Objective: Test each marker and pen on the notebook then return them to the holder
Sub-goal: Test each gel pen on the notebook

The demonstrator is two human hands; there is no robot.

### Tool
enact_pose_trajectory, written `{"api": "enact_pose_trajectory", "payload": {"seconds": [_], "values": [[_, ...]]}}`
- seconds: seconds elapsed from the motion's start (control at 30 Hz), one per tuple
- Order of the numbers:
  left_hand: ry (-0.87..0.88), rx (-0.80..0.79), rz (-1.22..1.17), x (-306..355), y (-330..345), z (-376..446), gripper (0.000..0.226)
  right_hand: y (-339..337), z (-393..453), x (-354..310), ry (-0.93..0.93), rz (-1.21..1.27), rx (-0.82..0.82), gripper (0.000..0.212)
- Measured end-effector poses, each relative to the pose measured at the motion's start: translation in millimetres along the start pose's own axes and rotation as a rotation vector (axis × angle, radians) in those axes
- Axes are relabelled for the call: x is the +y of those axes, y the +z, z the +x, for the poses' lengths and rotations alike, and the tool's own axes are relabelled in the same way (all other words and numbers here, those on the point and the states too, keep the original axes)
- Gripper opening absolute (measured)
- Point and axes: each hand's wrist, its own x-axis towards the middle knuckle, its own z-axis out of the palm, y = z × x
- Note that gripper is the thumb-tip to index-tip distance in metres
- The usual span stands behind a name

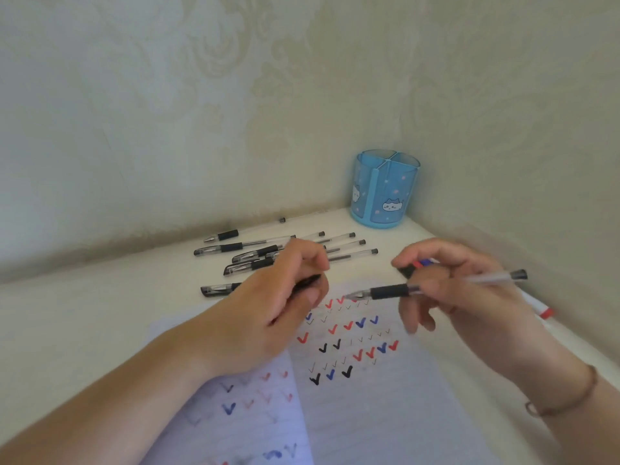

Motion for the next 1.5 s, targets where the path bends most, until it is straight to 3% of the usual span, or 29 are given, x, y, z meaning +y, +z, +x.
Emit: {"api": "enact_pose_trajectory", "payload": {"seconds": [0.07, 0.2, 0.33, 0.5, 0.8, 1.0, 1.2, 1.33, 1.5], "values": [[0.0, -0.002, 0.066, -2.9, -1.2, 1.6, 0.022, -5.8, 0.9, -2.6, 0.075, -0.042, -0.055, 0.021], [-0.042, -0.012, 0.082, -3.4, -1.4, 2.8, 0.027, -1.0, 0.2, 7.0, 0.141, -0.264, 0.059, 0.031], [0.016, -0.009, 0.196, -8.7, -1.1, 3.2, 0.02, 5.5, -3.1, 15.0, 0.223, -0.325, 0.038, 0.033], [0.192, -0.008, 0.31, -11.3, -0.5, 5.0, 0.012, 5.9, -4.1, 20.3, 0.223, -0.447, 0.103, 0.047], [0.2, -0.004, 0.304, -16.3, -0.5, 5.1, 0.019, 6.0, -2.7, 21.4, 0.189, -0.561, 0.047, 0.047], [0.144, 0.049, 0.278, -16.8, 2.5, 4.6, 0.022, 4.6, -2.4, 22.4, 0.199, -0.455, 0.095, 0.049], [0.028, 0.231, 0.214, -10.8, 2.1, 6.2, 0.01, 5.3, -1.6, 11.6, 0.061, 0.041, 0.102, 0.037], [0.005, 0.243, 0.176, -7.9, 2.4, 6.4, 0.011, 4.8, -2.0, 10.8, 0.046, 0.078, 0.08, 0.005], [0.06, 0.208, 0.168, -3.0, 4.5, 6.2, 0.011, 6.1, -1.8, 12.1, 0.049, 0.058, 0.032, 0.015]]}}
